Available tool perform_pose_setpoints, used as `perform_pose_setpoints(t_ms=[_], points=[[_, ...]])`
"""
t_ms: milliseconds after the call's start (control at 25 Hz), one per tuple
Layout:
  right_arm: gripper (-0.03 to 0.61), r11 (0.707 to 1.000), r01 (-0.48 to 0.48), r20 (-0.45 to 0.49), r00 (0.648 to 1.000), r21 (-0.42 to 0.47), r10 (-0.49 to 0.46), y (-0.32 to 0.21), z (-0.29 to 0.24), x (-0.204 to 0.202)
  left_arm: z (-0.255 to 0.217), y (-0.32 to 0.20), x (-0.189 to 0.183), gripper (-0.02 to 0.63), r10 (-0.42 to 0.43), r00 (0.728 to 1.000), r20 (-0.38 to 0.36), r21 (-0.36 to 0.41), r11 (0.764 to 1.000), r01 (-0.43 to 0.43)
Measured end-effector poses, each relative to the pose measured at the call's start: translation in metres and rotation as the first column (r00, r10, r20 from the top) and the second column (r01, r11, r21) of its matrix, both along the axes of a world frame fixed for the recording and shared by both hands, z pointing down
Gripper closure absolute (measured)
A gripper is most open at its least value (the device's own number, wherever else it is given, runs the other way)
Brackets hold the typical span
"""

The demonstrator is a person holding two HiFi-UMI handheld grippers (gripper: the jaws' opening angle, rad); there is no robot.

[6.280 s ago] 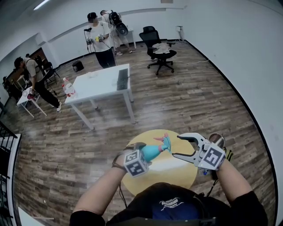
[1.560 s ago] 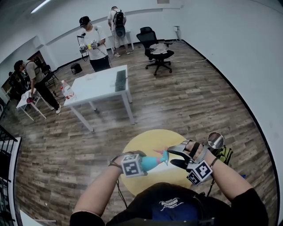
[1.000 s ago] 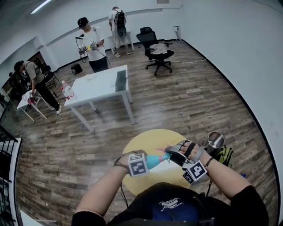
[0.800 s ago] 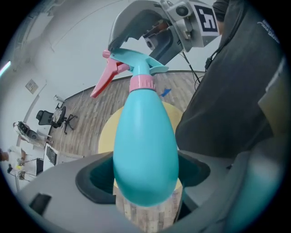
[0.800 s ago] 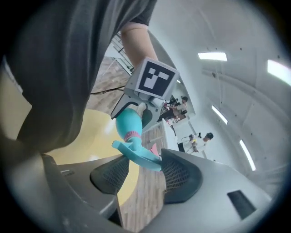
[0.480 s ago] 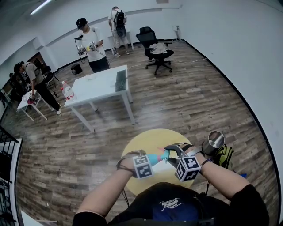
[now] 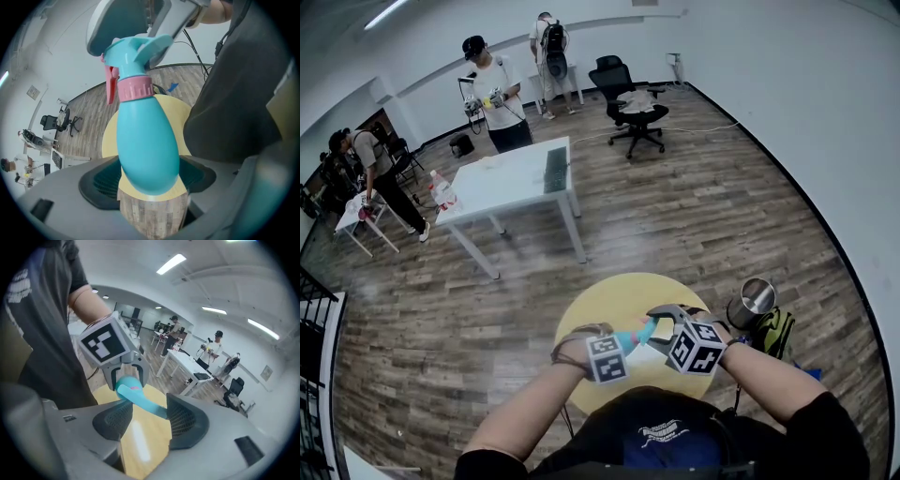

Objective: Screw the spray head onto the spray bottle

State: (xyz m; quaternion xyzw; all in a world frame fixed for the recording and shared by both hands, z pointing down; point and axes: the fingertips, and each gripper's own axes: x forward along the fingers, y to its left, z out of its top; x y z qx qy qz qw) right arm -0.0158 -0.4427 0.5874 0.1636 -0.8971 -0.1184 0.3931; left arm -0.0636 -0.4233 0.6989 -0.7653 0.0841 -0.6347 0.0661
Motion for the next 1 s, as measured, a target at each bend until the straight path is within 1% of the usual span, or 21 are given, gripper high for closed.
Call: perform_pose_setpoints(t_ms=[40,120,200,280,360,400,480,560,600,680,720,760,800,880,920,1000], points=[[0.339,1.0,-0.013,0.022,1.0,-0.019,0.013,-0.003,-0.002,0.0,-0.001,0.0,0.001,0.202,-0.005,1.0,-0.013,-0.003,1.0,0.005],[0.334,1.0,-0.019,0.049,0.999,-0.009,0.02,-0.008,-0.005,0.0,-0.003,-0.001,0.002,0.204,-0.026,0.998,-0.055,-0.019,1.0,0.025],[0.333,1.0,-0.027,0.091,0.996,0.007,0.026,-0.011,-0.008,0.001,-0.008,0.0,0.003,0.206,-0.053,0.992,-0.111,-0.045,0.998,0.048],[0.314,0.999,-0.039,0.147,0.988,-0.004,0.039,-0.014,-0.013,0.002,-0.013,0.002,0.004,0.206,-0.085,0.982,-0.167,-0.07,0.995,0.074],[0.319,0.998,-0.056,0.212,0.976,-0.022,0.059,-0.018,-0.022,0.002,-0.021,0.002,0.004,0.207,-0.125,0.965,-0.232,-0.09,0.99,0.107],[0.33,0.997,-0.069,0.243,0.967,-0.027,0.074,-0.02,-0.028,0.002,-0.026,0.0,0.004,0.209,-0.148,0.952,-0.267,-0.099,0.987,0.126],[0.331,0.994,-0.103,0.305,0.947,-0.023,0.105,-0.026,-0.04,0.007,-0.035,-0.004,0.001,0.212,-0.203,0.922,-0.331,-0.117,0.978,0.173],[0.331,0.99,-0.138,0.381,0.914,-0.04,0.143,-0.033,-0.053,0.015,-0.044,-0.011,-0.005,0.216,-0.271,0.882,-0.386,-0.14,0.962,0.234],[0.331,0.986,-0.151,0.427,0.889,-0.066,0.164,-0.036,-0.06,0.019,-0.05,-0.014,-0.008,0.219,-0.299,0.857,-0.42,-0.151,0.954,0.259],[0.331,0.979,-0.151,0.518,0.832,-0.133,0.199,-0.04,-0.071,0.025,-0.068,-0.022,-0.01,0.224,-0.331,0.802,-0.498,-0.161,0.944,0.289],[0.331,0.977,-0.144,0.55,0.809,-0.161,0.209,-0.042,-0.074,0.027,-0.075,-0.026,-0.01,0.227,-0.337,0.776,-0.533,-0.162,0.941,0.298],[0.333,0.974,-0.138,0.57,0.792,-0.178,0.217,-0.043,-0.075,0.029,-0.081,-0.03,-0.01,0.23,-0.341,0.753,-0.563,-0.16,0.939,0.305],[0.334,0.973,-0.137,0.582,0.782,-0.188,0.223,-0.045,-0.074,0.031,-0.086,-0.033,-0.011,0.233,-0.342,0.733,-0.588,-0.157,0.937,0.312],[0.341,0.971,-0.14,0.59,0.774,-0.196,0.231,-0.045,-0.071,0.032,-0.092,-0.036,-0.011,0.236,-0.347,0.692,-0.633,-0.154,0.933,0.326],[0.342,0.971,-0.139,0.592,0.773,-0.195,0.229,-0.044,-0.071,0.032,-0.095,-0.037,-0.011,0.238,-0.354,0.666,-0.657,-0.16,0.928,0.335],[0.342,0.972,-0.139,0.599,0.768,-0.189,0.226,-0.042,-0.073,0.032,-0.101,-0.04,-0.014,0.238,-0.378,0.596,-0.708,-0.191,0.916,0.354]])
